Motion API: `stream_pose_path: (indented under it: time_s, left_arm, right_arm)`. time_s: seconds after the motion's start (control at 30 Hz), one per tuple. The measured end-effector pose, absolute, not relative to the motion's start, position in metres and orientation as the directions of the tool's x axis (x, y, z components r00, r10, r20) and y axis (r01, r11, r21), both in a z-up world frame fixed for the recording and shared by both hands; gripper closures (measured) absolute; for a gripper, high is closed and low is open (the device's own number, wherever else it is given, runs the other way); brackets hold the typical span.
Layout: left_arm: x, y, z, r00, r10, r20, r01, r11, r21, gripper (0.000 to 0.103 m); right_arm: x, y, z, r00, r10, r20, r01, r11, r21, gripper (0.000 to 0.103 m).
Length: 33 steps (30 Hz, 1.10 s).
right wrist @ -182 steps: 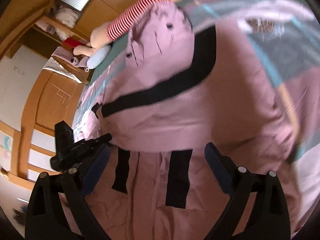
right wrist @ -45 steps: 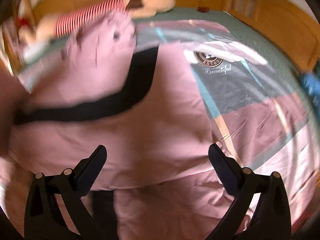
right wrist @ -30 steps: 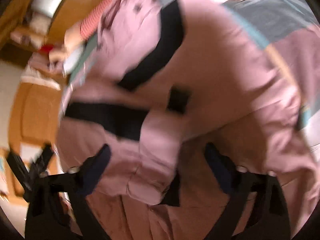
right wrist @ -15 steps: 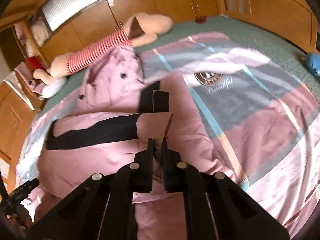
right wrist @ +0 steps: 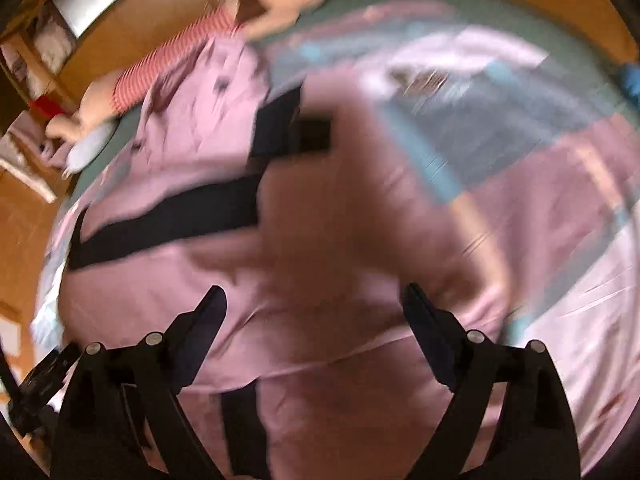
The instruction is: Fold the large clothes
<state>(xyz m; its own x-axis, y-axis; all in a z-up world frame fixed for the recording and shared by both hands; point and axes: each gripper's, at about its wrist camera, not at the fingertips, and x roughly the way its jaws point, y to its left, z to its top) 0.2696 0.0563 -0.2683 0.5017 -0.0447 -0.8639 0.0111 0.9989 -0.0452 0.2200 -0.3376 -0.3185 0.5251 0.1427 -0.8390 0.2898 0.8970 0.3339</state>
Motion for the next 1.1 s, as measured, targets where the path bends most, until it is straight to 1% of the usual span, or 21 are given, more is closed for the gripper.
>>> stream_pose_path:
  time_s: [0.03, 0.07, 0.1, 0.17, 0.2, 0.27, 0.33, 0.43, 0.57, 0.67, 0.73, 0.77, 0.8, 0.83, 0.9, 0.93, 0.97, 1.03, 1.07, 1.1]
  left_arm:
    - [0.271, 0.057, -0.270, 0.492, -0.053, -0.869, 0.007, 0.998, -0.057, 0.002]
    - [0.272, 0.059, -0.272, 0.482, -0.056, -0.874, 0.001, 0.998, -0.063, 0.002]
    - [0.272, 0.060, -0.274, 0.477, -0.053, -0.877, -0.007, 0.998, -0.064, 0.002]
    - [0.273, 0.063, -0.276, 0.469, -0.056, -0.881, -0.019, 0.997, -0.073, 0.002]
    - [0.274, 0.064, -0.277, 0.464, -0.067, -0.883, -0.023, 0.996, -0.087, 0.002]
    - [0.274, 0.066, -0.278, 0.458, -0.083, -0.885, -0.031, 0.994, -0.109, 0.002]
    - [0.273, 0.065, -0.280, 0.452, -0.103, -0.886, -0.030, 0.991, -0.130, 0.002]
    - [0.271, 0.058, -0.282, 0.449, -0.101, -0.888, -0.013, 0.993, -0.119, 0.002]
    - [0.268, 0.049, -0.276, 0.481, -0.045, -0.875, 0.005, 0.999, -0.049, 0.002]
    - [0.257, 0.039, -0.258, 0.592, 0.051, -0.804, 0.000, 0.998, 0.063, 0.002]
    - [0.253, 0.032, -0.251, 0.627, 0.064, -0.776, 0.022, 0.995, 0.099, 0.002]
    - [0.252, 0.026, -0.252, 0.627, 0.066, -0.776, 0.043, 0.992, 0.119, 0.002]
    - [0.253, 0.021, -0.255, 0.612, 0.069, -0.788, 0.061, 0.989, 0.134, 0.002]
    - [0.255, 0.017, -0.260, 0.592, 0.076, -0.802, 0.075, 0.986, 0.148, 0.002]
    - [0.258, 0.012, -0.273, 0.546, 0.090, -0.833, 0.094, 0.981, 0.167, 0.002]
    - [0.260, 0.011, -0.278, 0.529, 0.093, -0.843, 0.095, 0.981, 0.168, 0.002]
    - [0.261, 0.011, -0.279, 0.526, 0.093, -0.846, 0.092, 0.982, 0.165, 0.002]
    - [0.262, 0.013, -0.280, 0.520, 0.085, -0.850, 0.088, 0.984, 0.153, 0.002]
    - [0.263, 0.015, -0.278, 0.520, 0.079, -0.850, 0.087, 0.986, 0.145, 0.002]
    - [0.263, 0.017, -0.276, 0.526, 0.073, -0.847, 0.081, 0.987, 0.136, 0.002]
  right_arm:
    - [0.220, -0.332, -0.320, 0.531, 0.149, -0.834, 0.274, 0.901, 0.336, 0.033]
    - [0.221, -0.324, -0.318, 0.540, 0.129, -0.832, 0.255, 0.917, 0.307, 0.040]
    - [0.221, -0.315, -0.316, 0.547, 0.086, -0.832, 0.240, 0.937, 0.254, 0.052]
    - [0.219, -0.305, -0.308, 0.595, 0.083, -0.799, 0.201, 0.948, 0.247, 0.064]
    - [0.216, -0.301, -0.302, 0.624, 0.070, -0.778, 0.190, 0.953, 0.238, 0.080]
    - [0.212, -0.298, -0.288, 0.669, 0.041, -0.742, 0.172, 0.963, 0.208, 0.085]
    - [0.210, -0.300, -0.278, 0.704, 0.012, -0.710, 0.181, 0.964, 0.196, 0.085]
    - [0.217, -0.313, -0.281, 0.694, -0.009, -0.720, 0.230, 0.950, 0.210, 0.085]
    - [0.223, -0.324, -0.300, 0.626, -0.008, -0.779, 0.291, 0.930, 0.224, 0.085]
    - [0.222, -0.321, -0.304, 0.612, -0.019, -0.791, 0.296, 0.933, 0.207, 0.085]
    - [0.222, -0.317, -0.303, 0.607, -0.041, -0.794, 0.294, 0.940, 0.176, 0.085]
    - [0.222, -0.317, -0.303, 0.601, -0.054, -0.798, 0.296, 0.942, 0.159, 0.083]
    - [0.223, -0.316, -0.304, 0.595, -0.070, -0.801, 0.302, 0.943, 0.141, 0.071]
    - [0.221, -0.316, -0.302, 0.590, -0.120, -0.799, 0.325, 0.941, 0.098, 0.055]
    - [0.214, -0.315, -0.293, 0.630, -0.186, -0.754, 0.337, 0.940, 0.050, 0.041]
    - [0.211, -0.313, -0.288, 0.663, -0.198, -0.722, 0.325, 0.945, 0.040, 0.041]
    - [0.205, -0.305, -0.278, 0.716, -0.208, -0.666, 0.296, 0.955, 0.019, 0.040]
    - [0.197, -0.281, -0.266, 0.791, -0.173, -0.587, 0.193, 0.981, -0.029, 0.041]
    - [0.199, -0.267, -0.267, 0.795, -0.141, -0.590, 0.133, 0.989, -0.058, 0.041]
    - [0.204, -0.256, -0.274, 0.777, -0.126, -0.617, 0.091, 0.992, -0.089, 0.041]
